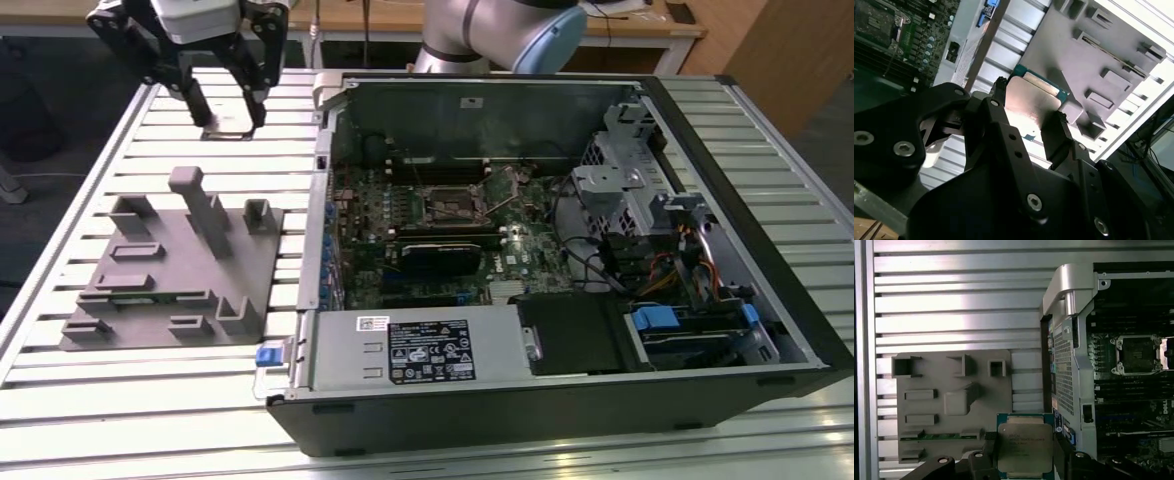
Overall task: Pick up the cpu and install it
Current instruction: 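Pick up the cpu and move it towards the insertion slot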
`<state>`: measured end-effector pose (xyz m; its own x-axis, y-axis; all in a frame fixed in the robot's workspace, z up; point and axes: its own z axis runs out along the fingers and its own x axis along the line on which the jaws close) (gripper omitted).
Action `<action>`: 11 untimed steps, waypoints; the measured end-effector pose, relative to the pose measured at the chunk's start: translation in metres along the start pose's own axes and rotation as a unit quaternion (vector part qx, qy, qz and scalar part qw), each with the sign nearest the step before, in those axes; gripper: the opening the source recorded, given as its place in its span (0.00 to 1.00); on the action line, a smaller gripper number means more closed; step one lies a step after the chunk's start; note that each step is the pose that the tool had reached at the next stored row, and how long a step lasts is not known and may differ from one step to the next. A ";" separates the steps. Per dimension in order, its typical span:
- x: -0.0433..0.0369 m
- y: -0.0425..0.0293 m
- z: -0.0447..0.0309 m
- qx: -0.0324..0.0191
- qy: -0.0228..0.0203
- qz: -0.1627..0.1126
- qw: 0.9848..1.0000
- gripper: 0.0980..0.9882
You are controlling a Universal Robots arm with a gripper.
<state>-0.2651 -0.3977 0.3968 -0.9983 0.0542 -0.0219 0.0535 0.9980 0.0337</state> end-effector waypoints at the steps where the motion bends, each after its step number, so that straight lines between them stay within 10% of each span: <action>1: -0.0030 0.0002 0.0002 0.000 0.000 0.000 1.000 0.49; 11: -0.0315 0.0020 0.0017 0.000 -0.001 0.001 1.000 0.49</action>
<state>-0.2335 -0.3974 0.3958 -0.9982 0.0560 -0.0235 0.0552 0.9979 0.0337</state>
